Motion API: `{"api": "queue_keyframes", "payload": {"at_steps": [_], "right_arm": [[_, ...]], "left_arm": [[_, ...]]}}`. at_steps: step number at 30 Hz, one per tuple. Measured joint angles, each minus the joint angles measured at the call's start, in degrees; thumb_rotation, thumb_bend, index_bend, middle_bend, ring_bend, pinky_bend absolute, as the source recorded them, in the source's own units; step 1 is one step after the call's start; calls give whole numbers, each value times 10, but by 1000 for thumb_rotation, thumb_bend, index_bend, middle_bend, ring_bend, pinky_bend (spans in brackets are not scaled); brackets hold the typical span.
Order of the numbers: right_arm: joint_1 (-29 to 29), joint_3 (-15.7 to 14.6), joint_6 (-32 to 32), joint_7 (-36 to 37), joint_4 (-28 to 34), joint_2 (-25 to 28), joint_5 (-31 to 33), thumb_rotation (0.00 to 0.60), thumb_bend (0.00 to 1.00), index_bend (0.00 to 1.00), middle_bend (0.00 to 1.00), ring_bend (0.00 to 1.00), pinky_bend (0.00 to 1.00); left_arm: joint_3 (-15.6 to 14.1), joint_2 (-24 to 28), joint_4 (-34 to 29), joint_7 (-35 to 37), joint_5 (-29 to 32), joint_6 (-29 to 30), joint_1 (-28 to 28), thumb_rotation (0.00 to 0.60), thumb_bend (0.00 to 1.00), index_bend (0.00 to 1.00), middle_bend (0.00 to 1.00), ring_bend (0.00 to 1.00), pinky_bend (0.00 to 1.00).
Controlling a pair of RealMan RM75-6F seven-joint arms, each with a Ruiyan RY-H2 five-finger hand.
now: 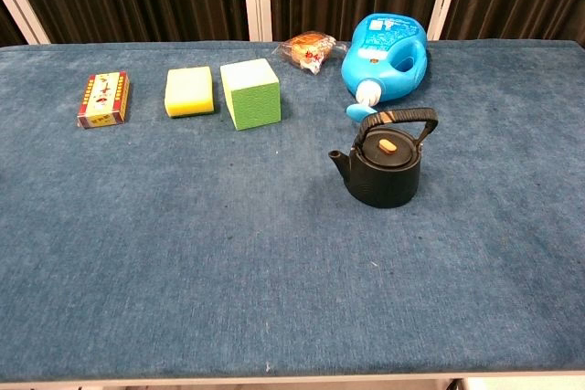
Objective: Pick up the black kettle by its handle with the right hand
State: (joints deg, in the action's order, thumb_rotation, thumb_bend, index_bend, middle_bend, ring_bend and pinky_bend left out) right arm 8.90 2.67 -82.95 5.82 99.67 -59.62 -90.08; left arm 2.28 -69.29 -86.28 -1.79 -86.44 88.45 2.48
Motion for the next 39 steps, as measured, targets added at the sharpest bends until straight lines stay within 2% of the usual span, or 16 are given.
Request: {"api": "queue_keyframes", "payload": {"at_steps": [9, 14, 20, 28, 32, 39], "right_arm": [[26, 5, 44, -17, 28, 10, 2, 600, 159, 0, 0, 0, 0], [66, 11, 115, -38, 61, 24, 8, 600, 157, 5, 36, 0, 0], [153, 39, 226, -125, 91, 15, 52, 600, 156, 105, 130, 43, 0], [248, 65, 321, -246, 102, -30, 155, 600, 149, 391, 305, 227, 0], [281, 70, 341, -292, 97, -62, 206, 600, 145, 435, 349, 280, 0], [316, 64, 348, -346, 83, -103, 260, 600, 142, 443, 354, 287, 0]], "left_arm": [[1, -1, -1, -4, 6, -10, 4, 600, 16, 171, 173, 93, 0], [2, -1, -3, -5, 5, -11, 7, 600, 17, 171, 174, 94, 0], [2, -1, -6, -9, 7, -15, 8, 600, 16, 171, 174, 94, 0], [1, 0, -4, -10, 16, -19, 6, 600, 16, 171, 173, 93, 0], [1, -1, -1, -8, 18, -22, 7, 600, 17, 171, 174, 93, 0], [1, -5, 10, 0, 21, -28, 8, 600, 17, 171, 174, 94, 0]]}}
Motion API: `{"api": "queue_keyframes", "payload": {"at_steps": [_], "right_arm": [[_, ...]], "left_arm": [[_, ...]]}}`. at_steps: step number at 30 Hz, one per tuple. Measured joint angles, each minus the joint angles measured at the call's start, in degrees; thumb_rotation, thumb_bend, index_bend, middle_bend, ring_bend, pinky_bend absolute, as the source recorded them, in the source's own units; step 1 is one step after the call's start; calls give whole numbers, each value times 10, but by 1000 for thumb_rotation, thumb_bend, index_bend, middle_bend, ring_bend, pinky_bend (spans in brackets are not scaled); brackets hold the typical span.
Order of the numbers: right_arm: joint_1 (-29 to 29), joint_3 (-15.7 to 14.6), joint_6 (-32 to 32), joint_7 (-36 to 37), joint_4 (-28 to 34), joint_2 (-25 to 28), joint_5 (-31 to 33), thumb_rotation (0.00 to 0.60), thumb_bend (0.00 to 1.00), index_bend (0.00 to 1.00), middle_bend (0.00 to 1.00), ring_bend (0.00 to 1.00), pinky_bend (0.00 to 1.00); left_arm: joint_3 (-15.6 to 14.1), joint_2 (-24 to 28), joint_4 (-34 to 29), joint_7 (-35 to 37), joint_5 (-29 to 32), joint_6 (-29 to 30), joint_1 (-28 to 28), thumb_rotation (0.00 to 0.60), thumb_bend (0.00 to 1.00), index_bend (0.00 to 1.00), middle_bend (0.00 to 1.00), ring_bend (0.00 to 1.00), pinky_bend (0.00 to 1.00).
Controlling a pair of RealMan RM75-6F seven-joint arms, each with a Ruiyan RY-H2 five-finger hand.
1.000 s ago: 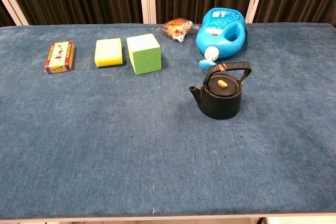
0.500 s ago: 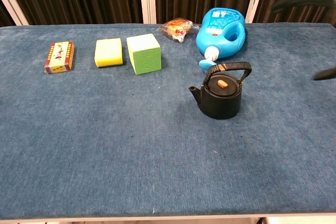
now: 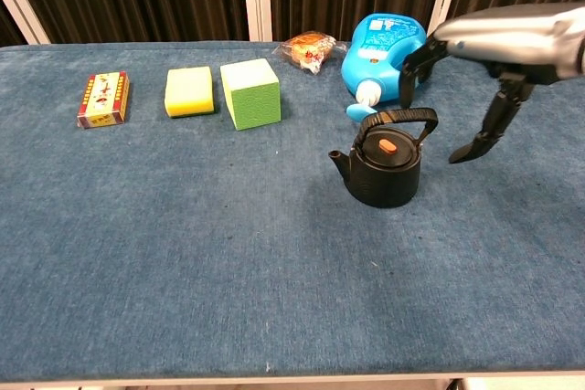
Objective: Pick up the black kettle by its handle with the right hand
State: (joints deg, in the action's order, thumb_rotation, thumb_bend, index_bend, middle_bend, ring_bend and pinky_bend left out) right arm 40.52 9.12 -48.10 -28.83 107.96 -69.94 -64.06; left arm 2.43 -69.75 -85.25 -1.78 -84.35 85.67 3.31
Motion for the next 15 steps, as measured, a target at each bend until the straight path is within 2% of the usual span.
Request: {"api": "queue_keyframes", "payload": {"at_steps": [5, 10, 15], "right_arm": [[20, -6, -3, -24, -11, -24, 34, 600, 143, 448, 363, 344, 0], [39, -13, -6, -40, -20, -44, 54, 600, 142, 516, 424, 438, 0], [49, -20, -9, -41, -26, -50, 64, 600, 142, 548, 447, 465, 0]], "left_arm": [[0, -4, 10, 7, 3, -4, 1, 600, 17, 171, 174, 94, 0], [0, -7, 18, 14, 4, -4, 1, 600, 17, 171, 174, 94, 0], [0, -9, 25, 19, 7, -5, -1, 600, 17, 171, 174, 93, 0]]}}
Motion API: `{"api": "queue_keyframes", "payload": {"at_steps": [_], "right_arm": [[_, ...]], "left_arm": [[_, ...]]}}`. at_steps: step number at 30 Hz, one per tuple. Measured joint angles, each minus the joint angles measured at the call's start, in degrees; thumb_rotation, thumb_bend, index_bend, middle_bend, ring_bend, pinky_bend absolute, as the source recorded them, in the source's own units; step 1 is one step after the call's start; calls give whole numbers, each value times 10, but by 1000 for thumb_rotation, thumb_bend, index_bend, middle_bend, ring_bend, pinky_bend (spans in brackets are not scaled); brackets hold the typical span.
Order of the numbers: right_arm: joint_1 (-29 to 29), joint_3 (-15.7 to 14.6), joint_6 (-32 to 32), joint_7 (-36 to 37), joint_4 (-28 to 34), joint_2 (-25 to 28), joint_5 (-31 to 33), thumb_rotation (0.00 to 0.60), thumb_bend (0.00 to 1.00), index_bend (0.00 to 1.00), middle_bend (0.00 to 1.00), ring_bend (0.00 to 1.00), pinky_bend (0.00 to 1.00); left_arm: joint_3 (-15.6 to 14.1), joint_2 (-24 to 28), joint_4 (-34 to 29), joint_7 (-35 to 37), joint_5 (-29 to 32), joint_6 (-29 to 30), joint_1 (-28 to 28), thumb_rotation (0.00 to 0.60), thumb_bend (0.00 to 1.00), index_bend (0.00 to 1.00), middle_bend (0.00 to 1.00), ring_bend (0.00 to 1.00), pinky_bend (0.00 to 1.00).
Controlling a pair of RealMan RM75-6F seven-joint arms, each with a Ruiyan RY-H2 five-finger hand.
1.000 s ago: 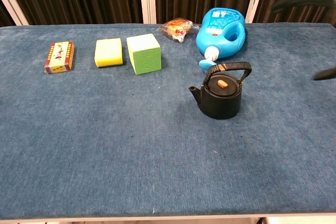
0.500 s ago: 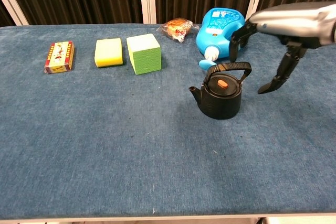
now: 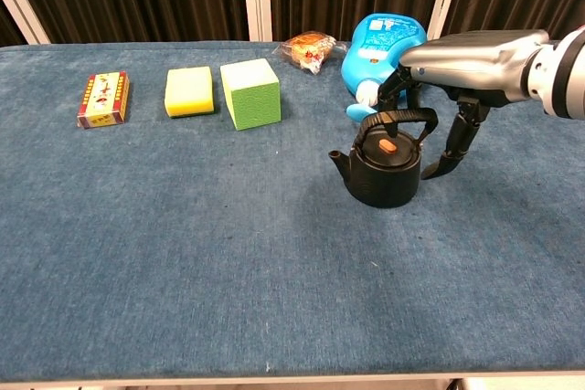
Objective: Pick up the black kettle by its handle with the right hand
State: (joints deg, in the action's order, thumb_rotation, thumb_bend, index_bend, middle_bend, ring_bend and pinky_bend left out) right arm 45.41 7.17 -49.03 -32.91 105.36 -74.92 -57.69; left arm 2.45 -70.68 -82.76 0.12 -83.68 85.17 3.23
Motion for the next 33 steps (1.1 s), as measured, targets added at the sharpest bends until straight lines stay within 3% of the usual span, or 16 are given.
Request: {"api": "queue_keyframes", "payload": {"at_steps": [18, 26, 33], "right_arm": [[24, -20, 9, 22, -18, -17, 25, 600, 142, 669, 554, 593, 0], [27, -25, 18, 47, -23, -20, 30, 600, 143, 745, 621, 721, 0], [30, -26, 25, 74, -21, -17, 37, 600, 143, 890, 736, 868, 1]], "left_arm": [[0, -4, 9, 7, 3, 0, -3, 600, 17, 171, 174, 94, 0], [-1, -5, 12, 9, 5, -2, -4, 600, 17, 171, 174, 94, 0], [0, -4, 12, 8, 7, -3, -4, 600, 17, 171, 173, 94, 0]]}}
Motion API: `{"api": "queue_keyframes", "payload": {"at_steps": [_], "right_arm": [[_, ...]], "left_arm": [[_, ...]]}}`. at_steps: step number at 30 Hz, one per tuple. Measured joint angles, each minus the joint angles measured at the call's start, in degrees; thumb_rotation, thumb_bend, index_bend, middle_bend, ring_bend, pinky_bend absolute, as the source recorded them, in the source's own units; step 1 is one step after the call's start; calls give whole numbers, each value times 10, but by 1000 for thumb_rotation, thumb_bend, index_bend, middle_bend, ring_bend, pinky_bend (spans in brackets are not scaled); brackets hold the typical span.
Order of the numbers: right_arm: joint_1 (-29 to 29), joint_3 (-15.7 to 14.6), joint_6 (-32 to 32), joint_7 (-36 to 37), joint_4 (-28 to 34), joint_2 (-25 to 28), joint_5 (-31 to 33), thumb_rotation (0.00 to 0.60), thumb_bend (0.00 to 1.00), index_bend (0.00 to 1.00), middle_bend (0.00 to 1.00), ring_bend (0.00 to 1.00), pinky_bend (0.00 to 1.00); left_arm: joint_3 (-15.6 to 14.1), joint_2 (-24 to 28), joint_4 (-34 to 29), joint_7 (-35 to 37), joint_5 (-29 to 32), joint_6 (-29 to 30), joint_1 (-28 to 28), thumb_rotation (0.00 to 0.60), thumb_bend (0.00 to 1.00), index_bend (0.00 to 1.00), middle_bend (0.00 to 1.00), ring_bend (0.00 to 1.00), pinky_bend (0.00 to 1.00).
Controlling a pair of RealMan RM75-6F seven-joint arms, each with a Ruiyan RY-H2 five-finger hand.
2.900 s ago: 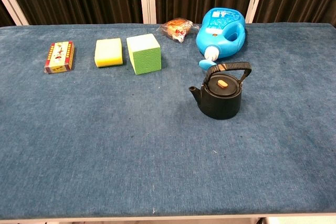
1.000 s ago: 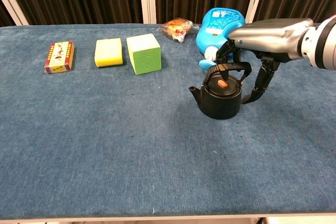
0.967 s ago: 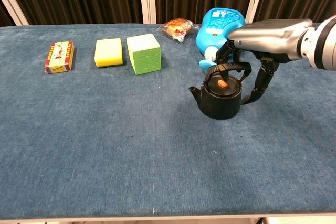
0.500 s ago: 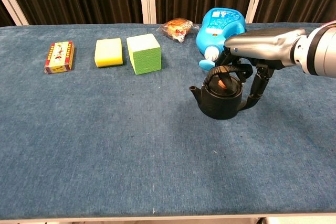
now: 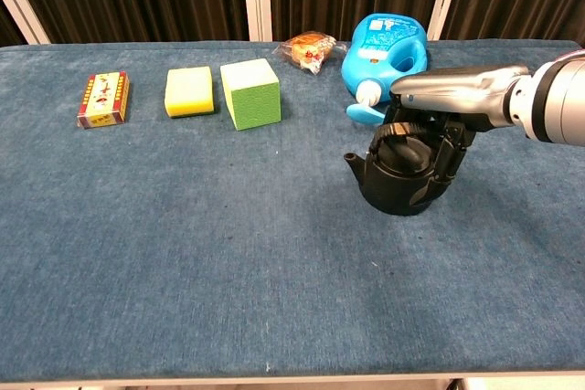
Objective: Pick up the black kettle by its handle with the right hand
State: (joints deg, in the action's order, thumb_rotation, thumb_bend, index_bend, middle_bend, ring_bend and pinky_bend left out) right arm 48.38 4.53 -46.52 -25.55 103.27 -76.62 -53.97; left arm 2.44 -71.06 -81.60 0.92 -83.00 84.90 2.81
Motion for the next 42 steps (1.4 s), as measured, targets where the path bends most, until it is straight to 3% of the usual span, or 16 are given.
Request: {"api": "queue_keyframes", "payload": {"at_steps": [10, 23, 28, 31, 37, 42], "right_arm": [[-6, -2, -24, 13, 8, 5, 3, 600, 143, 996, 841, 987, 133], [-9, 10, -22, 57, 1, 8, 11, 600, 142, 1000, 930, 1000, 212], [-10, 18, -19, 77, -5, 9, 0, 599, 28, 1000, 969, 1000, 192], [-10, 20, -19, 81, -7, 11, -7, 562, 0, 1000, 981, 1000, 191], [-14, 26, -34, 90, -4, 18, -30, 412, 0, 1000, 993, 1000, 191], [-23, 33, -53, 101, 6, 33, -50, 335, 0, 1000, 1000, 1000, 209]], "left_arm": [[0, 1, -2, -2, 1, -4, 1, 600, 17, 171, 174, 94, 0], [0, 3, -6, -7, 1, -6, 3, 600, 17, 171, 174, 94, 0], [0, 5, -9, -9, 0, -6, 3, 600, 17, 171, 174, 94, 0], [1, 5, -11, -10, 0, -6, 4, 600, 17, 171, 173, 93, 0], [1, 6, -12, -12, 0, -5, 4, 600, 17, 171, 174, 94, 0], [1, 7, -14, -12, -1, -5, 4, 600, 17, 171, 174, 99, 0]]}}
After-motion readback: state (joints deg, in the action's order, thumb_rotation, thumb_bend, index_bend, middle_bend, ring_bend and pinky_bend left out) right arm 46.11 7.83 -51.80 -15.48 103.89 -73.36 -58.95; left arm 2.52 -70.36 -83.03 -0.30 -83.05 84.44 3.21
